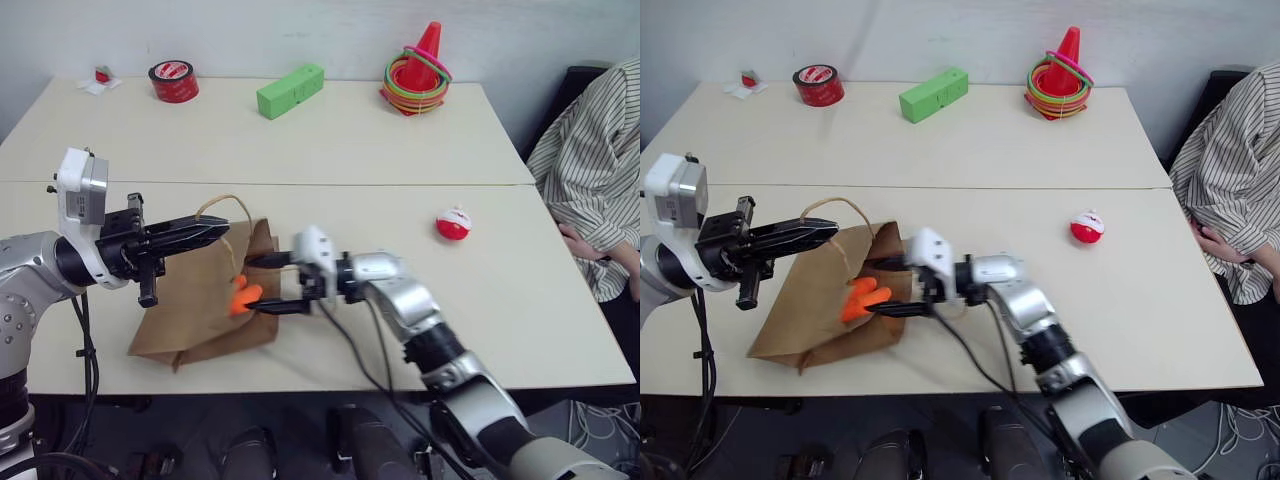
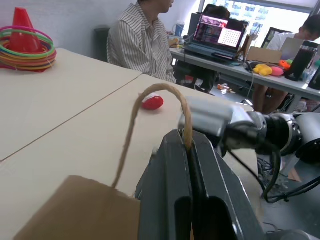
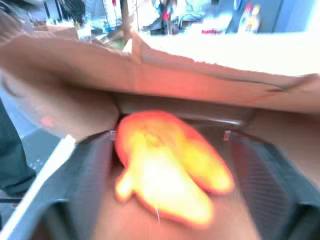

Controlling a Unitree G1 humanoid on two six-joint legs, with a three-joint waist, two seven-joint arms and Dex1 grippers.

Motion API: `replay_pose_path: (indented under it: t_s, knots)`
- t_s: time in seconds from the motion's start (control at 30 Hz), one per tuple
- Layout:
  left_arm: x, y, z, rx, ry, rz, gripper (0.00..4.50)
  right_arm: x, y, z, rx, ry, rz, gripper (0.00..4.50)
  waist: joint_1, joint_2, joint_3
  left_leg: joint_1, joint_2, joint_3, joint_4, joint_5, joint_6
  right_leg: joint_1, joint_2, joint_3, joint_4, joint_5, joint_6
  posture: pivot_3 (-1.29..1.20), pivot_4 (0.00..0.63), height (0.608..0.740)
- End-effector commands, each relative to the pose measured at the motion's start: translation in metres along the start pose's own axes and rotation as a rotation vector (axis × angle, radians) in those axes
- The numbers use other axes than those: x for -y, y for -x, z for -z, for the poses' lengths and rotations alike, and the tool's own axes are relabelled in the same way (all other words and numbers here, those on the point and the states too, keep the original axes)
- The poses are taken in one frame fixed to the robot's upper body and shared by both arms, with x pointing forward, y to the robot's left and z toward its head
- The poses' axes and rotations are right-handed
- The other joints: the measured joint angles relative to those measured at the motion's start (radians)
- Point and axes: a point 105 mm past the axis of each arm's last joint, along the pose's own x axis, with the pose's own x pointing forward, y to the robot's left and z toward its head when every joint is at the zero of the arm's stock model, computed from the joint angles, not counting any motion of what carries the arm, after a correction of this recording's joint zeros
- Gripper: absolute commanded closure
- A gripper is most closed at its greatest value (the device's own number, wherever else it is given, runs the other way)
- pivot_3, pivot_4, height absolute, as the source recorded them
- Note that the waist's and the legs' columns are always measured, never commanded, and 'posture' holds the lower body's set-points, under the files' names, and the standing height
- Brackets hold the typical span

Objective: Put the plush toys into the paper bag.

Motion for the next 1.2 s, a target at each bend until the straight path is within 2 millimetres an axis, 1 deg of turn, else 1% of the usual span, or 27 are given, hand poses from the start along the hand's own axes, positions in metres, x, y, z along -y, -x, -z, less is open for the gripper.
replay_pose_path:
  t_s: [0.03, 0.1, 0.13, 0.17, 0.2, 0.23, 0.27, 0.3, 0.33, 0.37, 0.43, 0.5, 0.53, 0.6, 0.63, 0.73, 0.8, 0.9, 1.0, 1.1, 1.2]
  knots:
    - [0.003, -0.002, -0.004, 0.004, -0.052, 0.006, 4.5, 0.008, 0.038, -0.021, 0.07, 0.038, 0.122, 0.05, 0.001, 0.0, 0.0, 0.001, 0.0, 0.0, 0.0, 0.0, 0.0, 0.001, 0.0, 0.0, 0.0, 0.0, 0.0, 0.0, 0.15, 0.74]
    - [0.002, -0.004, -0.002, 0.005, -0.061, 0.01, 4.5, 0.015, 0.077, -0.018, 0.036, 0.076, 0.273, 0.05, 0.003, 0.0, 0.0, 0.002, 0.0, 0.0, -0.001, 0.0, -0.001, 0.001, 0.001, 0.001, 0.001, 0.0, 0.0, 0.0, 0.15, 0.74]
    - [0.002, -0.006, -0.001, 0.005, -0.065, 0.013, 4.5, 0.016, 0.091, -0.017, 0.022, 0.091, 0.323, 0.05, 0.007, 0.001, 0.001, 0.002, 0.0, 0.0, -0.001, 0.0, -0.001, 0.001, 0.001, 0.001, 0.001, 0.0, 0.0, 0.0, 0.15, 0.74]
    - [0.002, -0.008, -0.001, 0.008, -0.074, 0.016, 4.5, 0.018, 0.115, -0.018, 0.011, 0.112, 0.419, 0.05, 0.009, 0.001, 0.001, 0.002, 0.0, 0.0, -0.001, 0.0, -0.001, 0.001, 0.001, 0.001, 0.0, 0.0, 0.0, 0.0, 0.15, 0.74]
    - [0.001, -0.01, -0.001, 0.011, -0.08, 0.019, 4.5, 0.018, 0.129, -0.019, 0.005, 0.125, 0.479, 0.05, 0.011, 0.001, 0.001, 0.002, 0.0, 0.0, -0.001, 0.0, -0.001, 0.001, 0.001, 0.001, -0.001, 0.0, 0.0, 0.0, 0.15, 0.74]
    - [0.001, -0.012, -0.001, 0.014, -0.086, 0.025, 4.5, 0.014, 0.151, -0.016, -0.03, 0.143, 0.546, 0.05, 0.012, 0.001, 0.001, 0.002, -0.001, 0.0, -0.001, 0.0, 0.0, 0.001, 0.001, 0.001, -0.001, 0.0, 0.0, 0.0, 0.15, 0.74]
    - [-0.001, -0.015, -0.001, 0.018, -0.096, 0.03, 4.5, 0.006, 0.178, -0.01, -0.082, 0.152, 0.638, 0.05, 0.017, 0.001, 0.001, 0.001, -0.001, 0.0, -0.001, 0.0, 0.0, 0.001, 0.001, 0.001, -0.002, 0.0, 0.0, 0.0, 0.15, 0.74]
    - [-0.002, -0.017, -0.001, 0.021, -0.102, 0.034, 4.5, -0.001, 0.197, -0.006, -0.118, 0.154, 0.71, 0.05, 0.025, 0.002, 0.001, 0.001, -0.001, 0.0, -0.001, 0.0, 0.001, 0.002, 0.0, 0.001, -0.004, 0.0, 0.001, 0.0, 0.15, 0.74]
    - [-0.002, -0.018, -0.001, 0.023, -0.107, 0.037, 4.5, -0.007, 0.209, -0.004, -0.141, 0.156, 0.757, 0.05, 0.03, 0.002, 0.001, 0.001, -0.002, 0.0, -0.002, -0.001, 0.001, 0.003, 0.0, 0.001, -0.005, -0.001, 0.002, 0.0, 0.15, 0.74]
    - [-0.002, -0.019, -0.001, 0.024, -0.109, 0.039, 4.5, -0.01, 0.215, -0.004, -0.148, 0.156, 0.781, 0.05, 0.03, 0.002, 0.001, 0.001, -0.002, 0.0, -0.002, -0.001, 0.002, 0.003, 0.0, 0.001, -0.005, -0.001, 0.002, 0.0, 0.15, 0.74]
    - [-0.002, -0.022, 0.0, 0.02, -0.121, 0.044, 4.5, -0.028, 0.248, 0.006, -0.223, 0.148, 0.93, 0.05, 0.021, 0.004, 0.002, 0.002, -0.002, 0.003, -0.002, -0.001, 0.002, 0.003, 0.001, 0.004, -0.005, 0.0, 0.004, 0.0, 0.15, 0.74]
    - [-0.004, -0.023, 0.001, 0.022, -0.127, 0.043, 4.5, -0.046, 0.274, 0.015, -0.295, 0.134, 1.069, 0.05, 0.022, 0.004, 0.002, 0.003, -0.002, 0.002, -0.002, -0.001, 0.002, 0.003, 0.001, 0.004, -0.005, 0.0, 0.004, 0.0, 0.15, 0.74]
    - [-0.006, -0.023, 0.002, 0.025, -0.128, 0.041, 4.5, -0.052, 0.284, 0.019, -0.325, 0.113, 1.141, 0.05, 0.023, 0.005, 0.002, 0.003, -0.002, 0.002, -0.002, -0.001, 0.002, 0.003, 0.001, 0.004, -0.005, 0.0, 0.004, 0.0, 0.15, 0.74]
    - [-0.007, -0.023, 0.003, 0.027, -0.129, 0.038, 4.5, -0.055, 0.292, 0.022, -0.359, 0.1, 1.21, 0.05, 0.013, 0.005, 0.003, 0.003, -0.002, 0.002, -0.001, -0.001, 0.001, 0.004, 0.001, 0.004, -0.005, 0.0, 0.004, 0.0, 0.15, 0.74]
    - [-0.007, -0.023, 0.003, 0.026, -0.129, 0.037, 4.5, -0.049, 0.293, 0.023, -0.376, 0.099, 1.227, 0.05, 0.005, 0.006, 0.003, 0.003, -0.002, 0.002, -0.001, -0.001, 0.002, 0.004, 0.001, 0.004, -0.004, 0.001, 0.005, 0.0, 0.15, 0.74]
    - [-0.007, -0.023, 0.003, 0.024, -0.13, 0.037, 4.5, -0.02, 0.288, 0.018, -0.409, 0.113, 1.212, 0.05, -0.018, 0.007, 0.004, 0.005, -0.003, 0.007, -0.001, 0.001, 0.004, 0.004, 0.0, 0.008, -0.005, 0.005, 0.006, 0.0, 0.15, 0.74]
    - [-0.006, -0.023, 0.003, 0.023, -0.131, 0.038, 4.5, -0.007, 0.285, 0.017, -0.428, 0.105, 1.191, 0.05, -0.021, 0.008, 0.005, 0.006, -0.005, 0.007, -0.001, 0.004, 0.005, 0.004, 0.0, 0.01, -0.005, 0.006, 0.007, 0.0, 0.15, 0.74]
    - [-0.005, -0.023, 0.002, 0.022, -0.134, 0.033, 4.5, 0.031, 0.275, 0.019, -0.502, 0.095, 1.104, 0.05, -0.02, 0.009, 0.006, 0.006, -0.007, 0.004, -0.002, 0.005, 0.005, 0.004, 0.001, 0.009, -0.004, 0.006, 0.007, 0.0, 0.15, 0.74]
    - [-0.004, -0.023, 0.001, 0.018, -0.139, 0.029, 4.5, 0.065, 0.27, 0.028, -0.576, 0.096, 1.049, 0.05, -0.019, 0.011, 0.007, 0.004, -0.007, 0.004, -0.002, 0.005, 0.005, 0.003, 0.001, 0.01, -0.004, 0.007, 0.007, 0.0, 0.15, 0.74]
    - [-0.003, -0.02, -0.001, 0.006, -0.145, 0.02, 4.5, 0.086, 0.266, 0.043, -0.639, 0.064, 1.008, 0.05, -0.017, 0.011, 0.007, 0.003, -0.008, 0.004, -0.003, 0.006, 0.005, 0.002, 0.002, 0.01, -0.004, 0.006, 0.006, 0.0, 0.15, 0.74]
    - [-0.002, -0.014, -0.003, -0.012, -0.149, 0.0, 4.5, 0.101, 0.26, 0.054, -0.681, 0.057, 0.983, 0.67, -0.018, 0.012, 0.008, 0.002, -0.006, 0.003, -0.004, 0.005, 0.004, 0.001, 0.001, 0.01, -0.006, 0.003, 0.008, 0.0, 0.15, 0.74]
